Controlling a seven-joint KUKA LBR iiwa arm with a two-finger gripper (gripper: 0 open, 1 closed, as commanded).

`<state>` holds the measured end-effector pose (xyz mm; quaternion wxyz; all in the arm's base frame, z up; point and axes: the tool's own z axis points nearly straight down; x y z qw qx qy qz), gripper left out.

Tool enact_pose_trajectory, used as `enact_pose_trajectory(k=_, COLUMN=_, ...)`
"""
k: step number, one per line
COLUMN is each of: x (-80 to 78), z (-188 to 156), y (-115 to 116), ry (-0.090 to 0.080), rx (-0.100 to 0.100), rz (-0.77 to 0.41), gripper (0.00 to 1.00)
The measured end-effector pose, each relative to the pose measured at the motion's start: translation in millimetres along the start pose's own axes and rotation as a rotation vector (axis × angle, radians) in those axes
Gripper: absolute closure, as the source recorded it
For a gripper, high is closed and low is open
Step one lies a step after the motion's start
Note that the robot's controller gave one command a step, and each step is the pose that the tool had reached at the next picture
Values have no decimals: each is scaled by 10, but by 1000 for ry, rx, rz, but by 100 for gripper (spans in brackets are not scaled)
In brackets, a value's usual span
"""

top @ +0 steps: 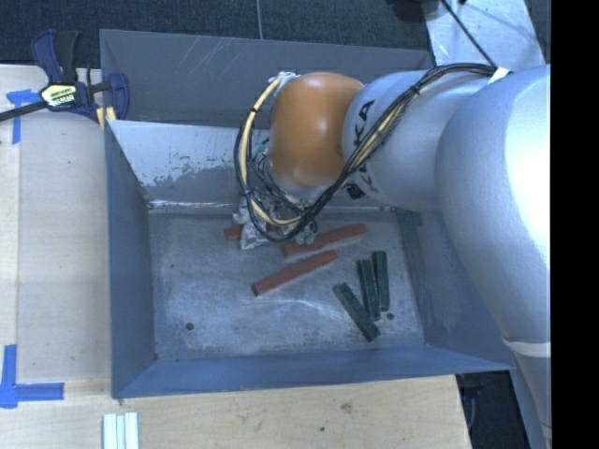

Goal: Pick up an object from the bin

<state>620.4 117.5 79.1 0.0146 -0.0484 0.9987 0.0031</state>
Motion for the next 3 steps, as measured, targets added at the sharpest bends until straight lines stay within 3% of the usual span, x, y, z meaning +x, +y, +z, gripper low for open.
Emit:
enact_pose_trajectory(k=1, x=0, z=0, y=0, ry=0, rx=0, rz=0, gripper=100)
enact_pose_trajectory(k=2, x=78, z=-450, y=-31, ry=33, rx=5, rz=-16, gripper=100)
enact_pose_trajectory(k=3, x=13, z=-1380, y=-70, ry=27, rx=4, rz=-43, gripper=100)
